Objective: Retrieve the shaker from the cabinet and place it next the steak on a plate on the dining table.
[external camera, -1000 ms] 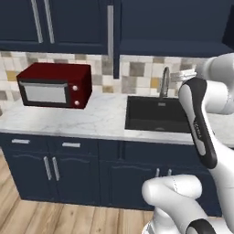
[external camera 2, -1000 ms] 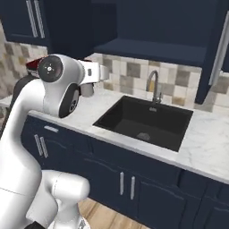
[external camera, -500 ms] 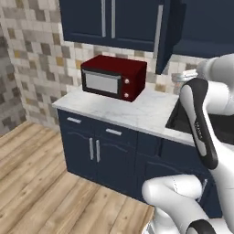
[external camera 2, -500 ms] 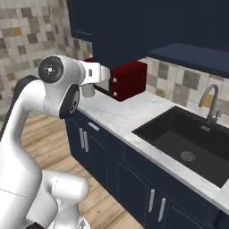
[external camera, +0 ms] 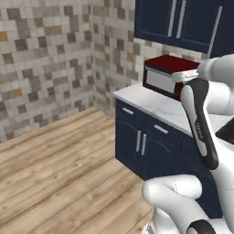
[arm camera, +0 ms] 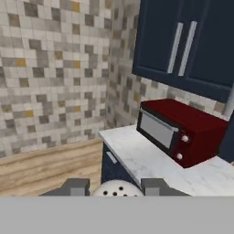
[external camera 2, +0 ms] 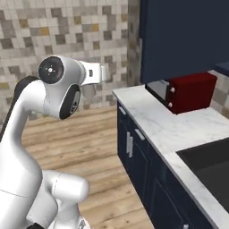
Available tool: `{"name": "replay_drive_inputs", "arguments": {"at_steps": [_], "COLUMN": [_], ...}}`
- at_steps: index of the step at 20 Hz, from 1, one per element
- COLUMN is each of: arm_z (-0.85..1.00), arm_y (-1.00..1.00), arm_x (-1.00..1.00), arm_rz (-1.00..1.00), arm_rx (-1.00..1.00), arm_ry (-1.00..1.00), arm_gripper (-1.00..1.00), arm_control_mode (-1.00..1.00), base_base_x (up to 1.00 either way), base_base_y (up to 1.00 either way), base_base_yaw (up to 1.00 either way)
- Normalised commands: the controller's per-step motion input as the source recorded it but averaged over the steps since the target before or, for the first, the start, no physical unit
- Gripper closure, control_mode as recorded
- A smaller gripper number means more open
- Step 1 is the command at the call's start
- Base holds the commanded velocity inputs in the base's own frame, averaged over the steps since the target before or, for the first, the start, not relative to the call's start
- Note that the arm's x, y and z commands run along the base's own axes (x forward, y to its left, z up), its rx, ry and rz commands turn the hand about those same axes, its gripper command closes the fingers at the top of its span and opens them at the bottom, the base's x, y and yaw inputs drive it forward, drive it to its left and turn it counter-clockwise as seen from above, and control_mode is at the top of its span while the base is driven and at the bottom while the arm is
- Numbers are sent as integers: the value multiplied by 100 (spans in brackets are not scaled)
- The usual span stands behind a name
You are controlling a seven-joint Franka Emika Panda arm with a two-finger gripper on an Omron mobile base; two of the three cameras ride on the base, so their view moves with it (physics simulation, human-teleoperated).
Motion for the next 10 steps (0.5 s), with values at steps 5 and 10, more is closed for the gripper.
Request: {"name": "replay_drive_inputs", "arguments": {"at_steps": [5, 10], "arm_z": [0, 0], "arm_y": [0, 0], "arm_x": [0, 0], "arm_rz": [0, 0], "arm_rx": [0, 0], "arm_ry": [0, 0], "arm_gripper": [100, 100], "arm_control_mode": [100, 100], "base_base_x": [-7, 0], "base_base_y": [0, 0], "base_base_yaw": [62, 60]}}
